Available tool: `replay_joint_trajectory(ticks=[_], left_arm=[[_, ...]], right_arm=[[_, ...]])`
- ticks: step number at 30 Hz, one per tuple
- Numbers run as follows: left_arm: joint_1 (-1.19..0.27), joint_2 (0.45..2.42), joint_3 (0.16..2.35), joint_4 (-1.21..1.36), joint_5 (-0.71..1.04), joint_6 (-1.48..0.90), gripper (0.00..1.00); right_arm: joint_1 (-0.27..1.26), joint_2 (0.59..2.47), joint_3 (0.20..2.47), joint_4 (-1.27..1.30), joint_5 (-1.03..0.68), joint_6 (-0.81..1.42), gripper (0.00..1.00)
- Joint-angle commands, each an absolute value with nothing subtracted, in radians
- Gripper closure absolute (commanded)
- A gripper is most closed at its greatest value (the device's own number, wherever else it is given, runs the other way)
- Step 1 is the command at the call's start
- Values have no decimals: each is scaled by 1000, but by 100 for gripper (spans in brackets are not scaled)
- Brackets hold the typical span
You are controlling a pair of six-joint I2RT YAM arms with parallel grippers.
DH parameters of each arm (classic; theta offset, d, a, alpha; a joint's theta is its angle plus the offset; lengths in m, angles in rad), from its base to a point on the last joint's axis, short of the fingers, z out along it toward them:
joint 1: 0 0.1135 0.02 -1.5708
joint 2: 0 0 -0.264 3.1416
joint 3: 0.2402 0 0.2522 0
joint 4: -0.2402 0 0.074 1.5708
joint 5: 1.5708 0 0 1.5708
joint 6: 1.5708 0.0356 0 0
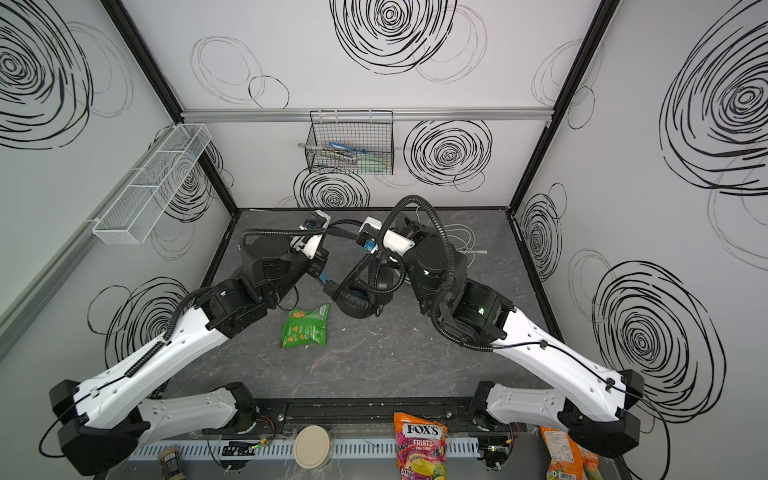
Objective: Wrap the headphones
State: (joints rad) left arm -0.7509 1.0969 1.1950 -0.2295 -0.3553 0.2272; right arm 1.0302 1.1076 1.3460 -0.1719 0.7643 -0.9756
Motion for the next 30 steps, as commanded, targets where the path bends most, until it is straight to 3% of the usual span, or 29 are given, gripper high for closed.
replay_joint_trajectory(ticks=[1,11,18,30], left_arm=[[-753,1033,1208,-234,-200,168,100],[-741,976,1282,-215,22,9,100],[-746,987,1374,-147,126,-114,100],[-784,1002,1470,-101,101,-192,100]], right_arm=[[998,1065,1354,-82,750,-929,99],[900,1041,1351,-67,647,-784,89],[860,982,1297,12,472,-654,77],[755,969,1189,56,355,-458,80]])
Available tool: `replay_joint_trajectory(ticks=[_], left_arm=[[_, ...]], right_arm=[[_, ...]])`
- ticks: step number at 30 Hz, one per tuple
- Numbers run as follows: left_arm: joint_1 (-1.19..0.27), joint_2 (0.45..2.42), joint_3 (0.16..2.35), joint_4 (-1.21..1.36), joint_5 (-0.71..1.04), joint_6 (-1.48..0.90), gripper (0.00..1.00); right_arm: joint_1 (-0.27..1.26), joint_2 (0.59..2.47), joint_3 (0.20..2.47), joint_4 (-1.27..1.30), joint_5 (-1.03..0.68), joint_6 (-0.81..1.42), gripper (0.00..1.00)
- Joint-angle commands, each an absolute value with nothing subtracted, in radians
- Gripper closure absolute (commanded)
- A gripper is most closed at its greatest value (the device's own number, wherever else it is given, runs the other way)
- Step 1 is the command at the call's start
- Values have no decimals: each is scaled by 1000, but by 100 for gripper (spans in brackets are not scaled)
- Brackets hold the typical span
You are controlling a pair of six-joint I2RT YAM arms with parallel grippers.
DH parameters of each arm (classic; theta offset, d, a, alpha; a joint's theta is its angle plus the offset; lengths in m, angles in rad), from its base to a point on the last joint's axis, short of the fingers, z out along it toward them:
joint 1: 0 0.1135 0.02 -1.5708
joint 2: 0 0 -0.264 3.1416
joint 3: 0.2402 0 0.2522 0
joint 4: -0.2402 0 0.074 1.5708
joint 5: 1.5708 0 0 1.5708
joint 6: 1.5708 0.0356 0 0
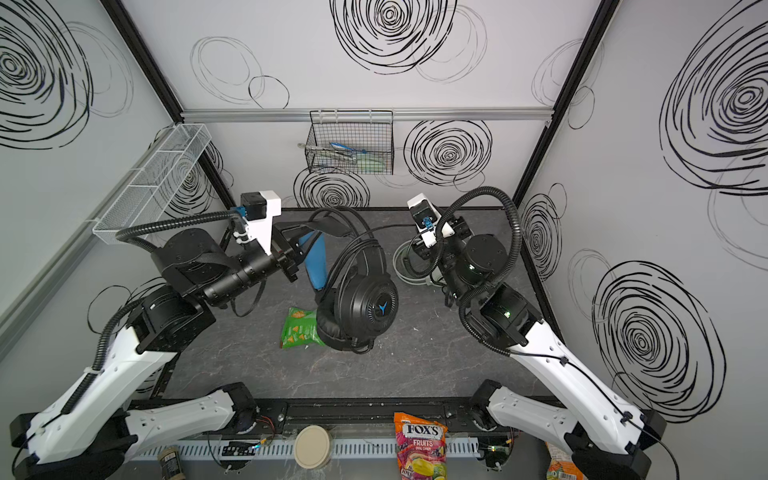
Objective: Wrap the headphones
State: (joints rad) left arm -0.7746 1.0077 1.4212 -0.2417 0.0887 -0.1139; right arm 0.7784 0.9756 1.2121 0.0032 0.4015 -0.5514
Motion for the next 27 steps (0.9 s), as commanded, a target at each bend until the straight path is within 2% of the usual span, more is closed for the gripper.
replay_joint_trajectory(ticks=[1,15,27], left_arm=[[-786,1005,1476,-91,100,-205,100],[-834,1062,1562,-19,53,-312,100],[-873,1106,1601,-12,-2,-333,100]], right_arm=[[746,967,1175,63,343,-433,80],[732,965,1062,128,220,-233,85],[733,940,1057,145,99,-126,75]])
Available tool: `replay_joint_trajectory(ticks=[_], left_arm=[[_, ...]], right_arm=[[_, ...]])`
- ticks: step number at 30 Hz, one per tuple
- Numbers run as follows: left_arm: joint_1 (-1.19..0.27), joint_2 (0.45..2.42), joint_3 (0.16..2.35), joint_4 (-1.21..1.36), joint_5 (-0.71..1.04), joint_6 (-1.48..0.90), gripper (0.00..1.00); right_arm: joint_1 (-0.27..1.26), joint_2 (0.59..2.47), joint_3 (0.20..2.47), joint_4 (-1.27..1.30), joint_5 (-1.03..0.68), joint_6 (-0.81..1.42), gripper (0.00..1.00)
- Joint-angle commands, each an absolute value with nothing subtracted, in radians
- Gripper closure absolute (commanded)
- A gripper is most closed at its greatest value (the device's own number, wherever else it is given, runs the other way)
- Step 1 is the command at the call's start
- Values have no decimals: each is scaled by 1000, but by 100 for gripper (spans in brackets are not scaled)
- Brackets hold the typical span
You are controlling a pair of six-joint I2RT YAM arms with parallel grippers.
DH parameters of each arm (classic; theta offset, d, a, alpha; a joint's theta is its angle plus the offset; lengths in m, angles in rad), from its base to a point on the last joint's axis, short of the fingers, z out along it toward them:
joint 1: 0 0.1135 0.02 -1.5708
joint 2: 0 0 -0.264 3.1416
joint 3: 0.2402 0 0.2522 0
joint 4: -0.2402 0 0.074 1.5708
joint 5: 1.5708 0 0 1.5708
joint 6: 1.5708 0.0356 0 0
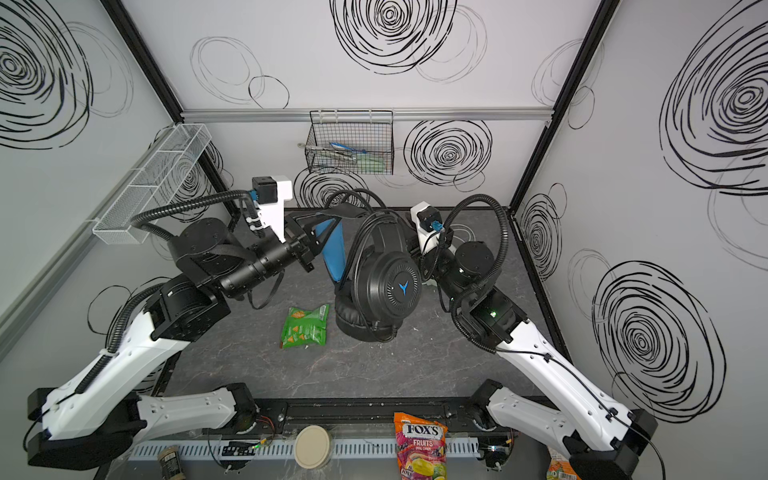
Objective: Wrap the headphones
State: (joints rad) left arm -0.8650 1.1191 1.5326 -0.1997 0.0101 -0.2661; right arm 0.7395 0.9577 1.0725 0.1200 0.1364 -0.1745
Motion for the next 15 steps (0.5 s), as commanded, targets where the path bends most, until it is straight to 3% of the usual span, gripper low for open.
replay_joint_trajectory(ticks=[1,5,15], left_arm=[[-873,1109,1607,-13,-3,-334,100],[-876,1123,1628,-21,-6,-340,100],[-876,1137,1658,-61,-59,-370,100]], right_arm=[[733,937,1052,151,90,-119,74],[733,931,1034,172,39,-83,64],[736,910,993,196,-60,40,54]])
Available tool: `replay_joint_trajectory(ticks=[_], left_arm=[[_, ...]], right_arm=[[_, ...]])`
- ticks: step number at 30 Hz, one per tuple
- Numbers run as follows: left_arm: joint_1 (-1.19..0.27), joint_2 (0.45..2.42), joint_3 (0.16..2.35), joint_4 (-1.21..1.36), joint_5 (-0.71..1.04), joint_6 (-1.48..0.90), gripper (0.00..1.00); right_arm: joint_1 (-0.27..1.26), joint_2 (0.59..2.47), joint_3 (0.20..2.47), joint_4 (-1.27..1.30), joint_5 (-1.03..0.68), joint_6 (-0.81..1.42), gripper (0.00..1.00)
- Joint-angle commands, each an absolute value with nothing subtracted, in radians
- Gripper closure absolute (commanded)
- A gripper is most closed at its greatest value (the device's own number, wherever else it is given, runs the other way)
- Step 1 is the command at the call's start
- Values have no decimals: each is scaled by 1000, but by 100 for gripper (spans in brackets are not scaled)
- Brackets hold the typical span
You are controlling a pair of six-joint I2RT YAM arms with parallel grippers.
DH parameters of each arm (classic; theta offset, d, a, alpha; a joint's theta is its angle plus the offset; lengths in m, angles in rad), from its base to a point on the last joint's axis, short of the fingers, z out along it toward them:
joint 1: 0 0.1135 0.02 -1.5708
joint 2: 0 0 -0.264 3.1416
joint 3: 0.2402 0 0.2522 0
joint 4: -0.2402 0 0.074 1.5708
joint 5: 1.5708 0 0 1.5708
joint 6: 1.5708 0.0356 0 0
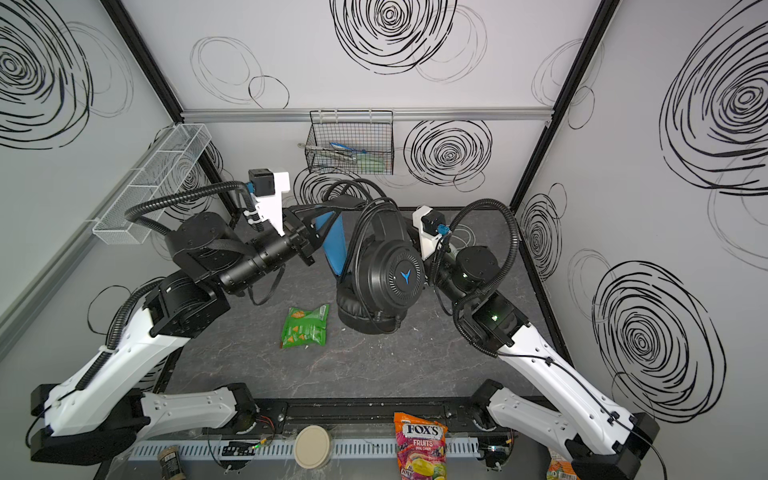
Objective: Wrap the headphones
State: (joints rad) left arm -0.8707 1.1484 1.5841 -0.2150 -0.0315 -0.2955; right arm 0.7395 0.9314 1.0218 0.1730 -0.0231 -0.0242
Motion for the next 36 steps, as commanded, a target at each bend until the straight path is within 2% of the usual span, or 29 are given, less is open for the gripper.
replay_joint_trajectory(ticks=[1,9,26,36], left_arm=[[-875,1140,1665,-68,-63,-371,100],[-863,1164,1709,-105,-77,-396,100],[-863,1165,1691,-116,-109,-409,100],[-871,1167,1667,-131,-141,-372,100]], right_arm=[[735,901,980,207,-70,61,51],[741,880,955,196,-188,177,49],[828,853,899,170,-193,220,43],[837,830,901,137,-166,266,33]])
